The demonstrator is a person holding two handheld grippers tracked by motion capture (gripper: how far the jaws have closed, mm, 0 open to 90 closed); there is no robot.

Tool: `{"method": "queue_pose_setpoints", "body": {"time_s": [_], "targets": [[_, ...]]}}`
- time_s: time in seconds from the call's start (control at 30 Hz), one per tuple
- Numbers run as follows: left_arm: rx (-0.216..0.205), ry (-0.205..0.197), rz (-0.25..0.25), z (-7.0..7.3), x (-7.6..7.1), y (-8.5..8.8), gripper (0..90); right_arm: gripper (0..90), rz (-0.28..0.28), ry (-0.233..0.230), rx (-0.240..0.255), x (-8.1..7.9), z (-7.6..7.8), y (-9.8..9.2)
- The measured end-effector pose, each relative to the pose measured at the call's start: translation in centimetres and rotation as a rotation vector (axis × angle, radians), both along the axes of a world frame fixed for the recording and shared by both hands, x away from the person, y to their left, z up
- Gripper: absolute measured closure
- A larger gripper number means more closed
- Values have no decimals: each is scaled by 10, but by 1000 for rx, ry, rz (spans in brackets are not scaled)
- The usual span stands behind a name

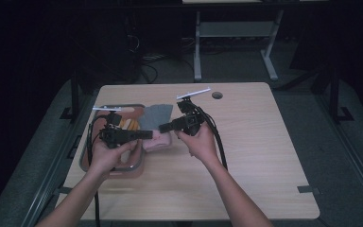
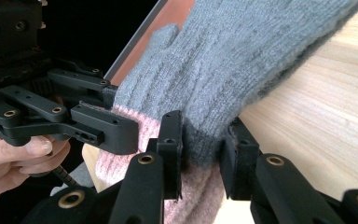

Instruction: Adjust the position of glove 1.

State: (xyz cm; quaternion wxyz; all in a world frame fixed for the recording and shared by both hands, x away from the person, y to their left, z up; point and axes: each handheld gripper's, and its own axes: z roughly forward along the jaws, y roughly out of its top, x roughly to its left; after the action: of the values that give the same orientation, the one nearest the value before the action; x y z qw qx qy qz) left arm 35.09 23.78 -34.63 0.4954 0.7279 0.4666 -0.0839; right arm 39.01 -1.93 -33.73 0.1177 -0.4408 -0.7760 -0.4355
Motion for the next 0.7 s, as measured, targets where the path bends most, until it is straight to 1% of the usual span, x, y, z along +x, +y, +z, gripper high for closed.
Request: {"method": "queue_pose_setpoints", "body": {"time_s": [0.1, 0.23, 0.37, 0.47, 0.6, 0.67, 0.7], "targets": [[0, -2, 4, 1, 0, 5, 674, 719, 0, 7, 1, 0, 2, 5], [-4, -1, 19, 2, -1, 13, 675, 719, 10, 0, 5, 2, 2, 12], [0, 1, 26, 2, -2, 23, 676, 719, 16, 8, 9, 3, 3, 22], [-3, 2, 35, 4, -2, 30, 677, 719, 29, 4, 5, 5, 4, 30], [4, 2, 45, 6, -3, 39, 678, 718, 35, 3, 16, 7, 4, 39], [5, 1, 47, 7, -2, 42, 678, 718, 36, 11, 27, 9, 5, 43], [4, -1, 49, 7, -2, 44, 678, 718, 40, 13, 22, 9, 5, 44]]}}
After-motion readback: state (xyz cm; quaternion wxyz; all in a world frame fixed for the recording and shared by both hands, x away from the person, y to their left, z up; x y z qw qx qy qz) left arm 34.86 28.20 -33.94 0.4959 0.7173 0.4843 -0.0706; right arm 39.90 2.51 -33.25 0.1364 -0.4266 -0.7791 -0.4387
